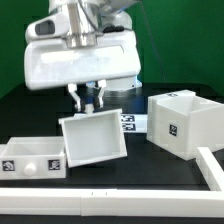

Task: Assemble drawer

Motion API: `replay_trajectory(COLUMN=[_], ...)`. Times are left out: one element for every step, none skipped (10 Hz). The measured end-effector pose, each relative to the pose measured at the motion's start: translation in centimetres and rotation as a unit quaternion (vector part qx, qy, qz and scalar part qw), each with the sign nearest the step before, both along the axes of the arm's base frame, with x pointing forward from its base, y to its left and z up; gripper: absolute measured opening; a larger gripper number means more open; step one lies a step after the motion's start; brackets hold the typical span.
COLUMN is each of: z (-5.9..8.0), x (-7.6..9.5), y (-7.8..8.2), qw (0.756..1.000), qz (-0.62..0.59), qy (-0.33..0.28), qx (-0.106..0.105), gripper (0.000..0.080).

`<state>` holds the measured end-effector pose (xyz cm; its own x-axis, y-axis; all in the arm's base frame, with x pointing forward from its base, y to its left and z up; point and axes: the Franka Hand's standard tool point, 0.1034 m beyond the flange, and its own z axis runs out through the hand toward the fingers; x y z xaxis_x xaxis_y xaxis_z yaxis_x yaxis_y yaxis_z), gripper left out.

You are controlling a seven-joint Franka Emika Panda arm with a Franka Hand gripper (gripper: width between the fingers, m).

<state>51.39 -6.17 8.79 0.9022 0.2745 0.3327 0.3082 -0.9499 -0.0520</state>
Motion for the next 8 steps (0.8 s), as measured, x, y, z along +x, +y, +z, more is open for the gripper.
replay_trajectory(z=[-0.44,-0.66,-0.75,-0.71,-0.72,-0.73,-0.73,-0.74], x=[-0.17,-0.39,-0.5,-0.41,-0.4,-0.38,-0.35,-0.31], y=[0.02,0.08,0.04,0.04,-0.03,-0.12,-0.18,-0.25], qw=[1.0,1.0,1.0,1.0,1.0,1.0,1.0,1.0], qz=[-0.002,-0.014,-0.022,-0.014,-0.016,-0.014,-0.013,-0.012], qy=[0.001,0.005,0.009,0.009,0.01,0.011,0.012,0.013], qx=[-0.002,0.003,0.005,0.001,0.0,-0.001,-0.003,-0.005], gripper=[0.0163,0.0163,0.0163,0.0163,0.0242,0.0242,0.0441,0.0569])
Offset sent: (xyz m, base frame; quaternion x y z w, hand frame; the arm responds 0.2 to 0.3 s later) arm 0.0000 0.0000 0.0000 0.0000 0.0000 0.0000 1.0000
